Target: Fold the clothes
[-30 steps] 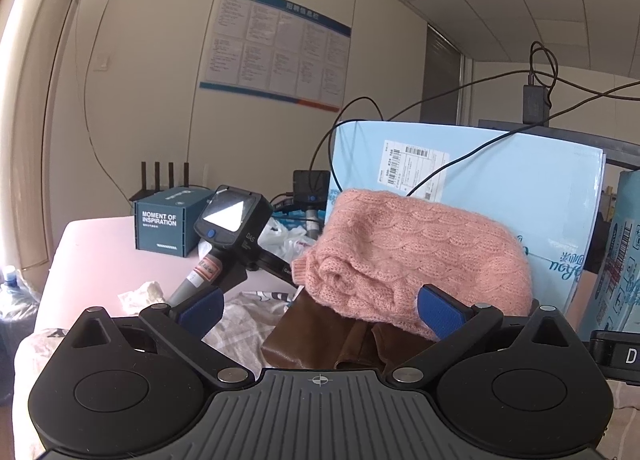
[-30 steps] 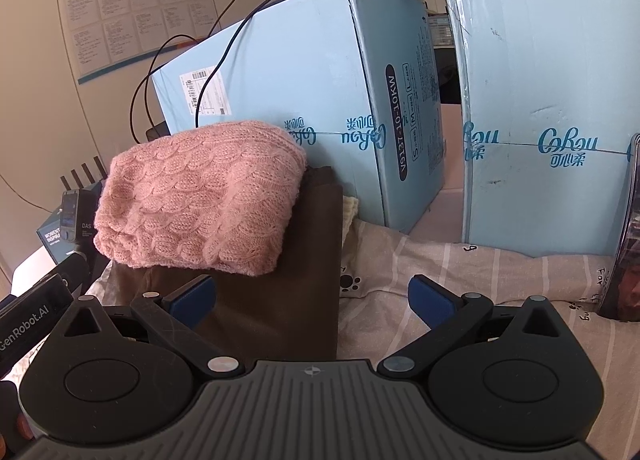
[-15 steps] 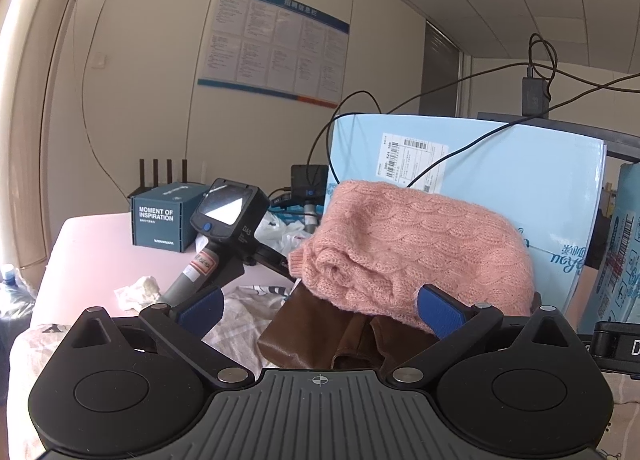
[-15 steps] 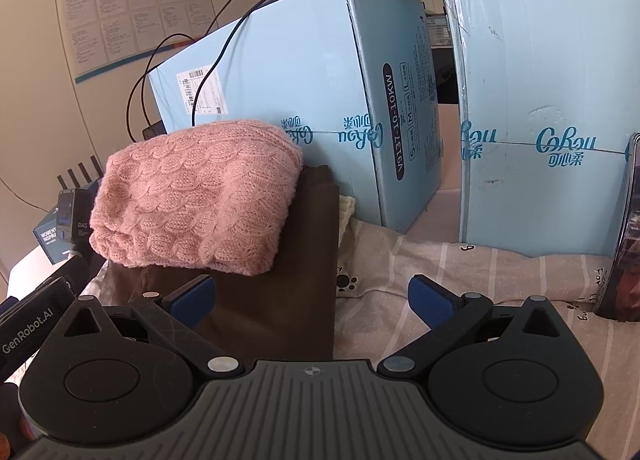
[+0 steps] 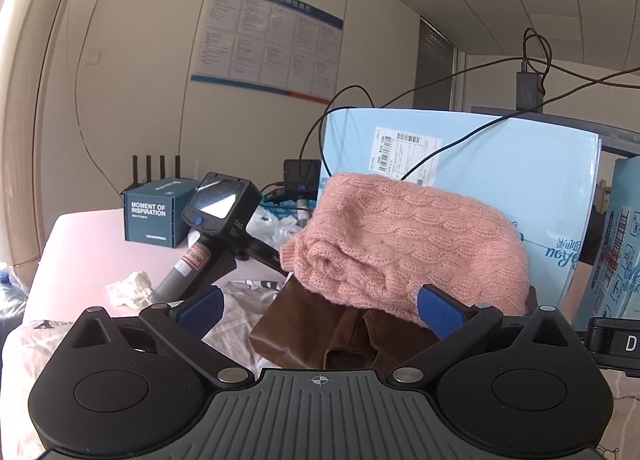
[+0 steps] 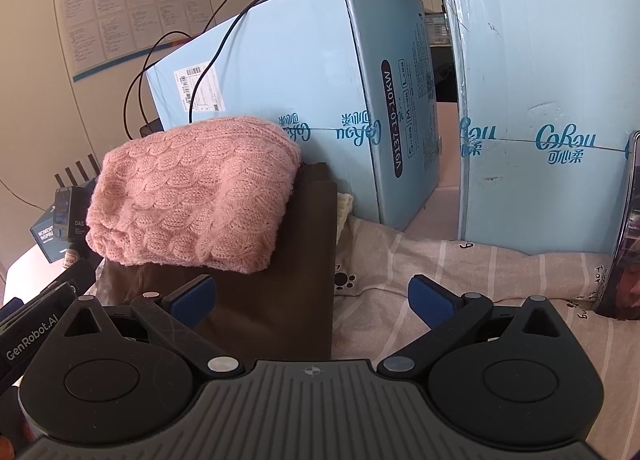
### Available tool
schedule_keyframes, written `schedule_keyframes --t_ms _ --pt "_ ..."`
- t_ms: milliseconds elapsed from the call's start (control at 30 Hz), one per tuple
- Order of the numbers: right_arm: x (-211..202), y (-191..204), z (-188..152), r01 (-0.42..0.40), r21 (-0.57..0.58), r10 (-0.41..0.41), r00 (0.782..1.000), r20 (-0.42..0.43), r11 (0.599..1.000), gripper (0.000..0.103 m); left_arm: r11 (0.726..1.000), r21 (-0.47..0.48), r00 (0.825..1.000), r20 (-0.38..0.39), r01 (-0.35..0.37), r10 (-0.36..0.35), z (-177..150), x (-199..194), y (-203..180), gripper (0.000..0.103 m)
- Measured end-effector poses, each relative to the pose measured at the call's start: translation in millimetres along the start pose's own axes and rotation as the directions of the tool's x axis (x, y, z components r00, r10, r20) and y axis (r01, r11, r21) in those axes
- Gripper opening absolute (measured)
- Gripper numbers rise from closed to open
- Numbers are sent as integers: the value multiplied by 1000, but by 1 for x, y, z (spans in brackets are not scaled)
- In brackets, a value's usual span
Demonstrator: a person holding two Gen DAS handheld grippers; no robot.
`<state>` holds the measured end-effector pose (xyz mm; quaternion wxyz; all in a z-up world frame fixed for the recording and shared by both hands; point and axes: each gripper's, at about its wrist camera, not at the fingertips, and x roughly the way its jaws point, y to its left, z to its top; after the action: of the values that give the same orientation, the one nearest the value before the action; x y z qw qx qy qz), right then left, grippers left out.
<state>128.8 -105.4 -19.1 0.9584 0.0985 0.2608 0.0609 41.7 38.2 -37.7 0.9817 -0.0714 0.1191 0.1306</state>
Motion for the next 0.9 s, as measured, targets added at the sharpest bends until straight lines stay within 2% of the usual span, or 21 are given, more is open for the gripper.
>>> schedule_keyframes --t_ms 900 --pt "4 -1 -2 16 -2 -16 1000 -6 1000 103 1000 -14 1000 -2 12 -12 -2 1 1 103"
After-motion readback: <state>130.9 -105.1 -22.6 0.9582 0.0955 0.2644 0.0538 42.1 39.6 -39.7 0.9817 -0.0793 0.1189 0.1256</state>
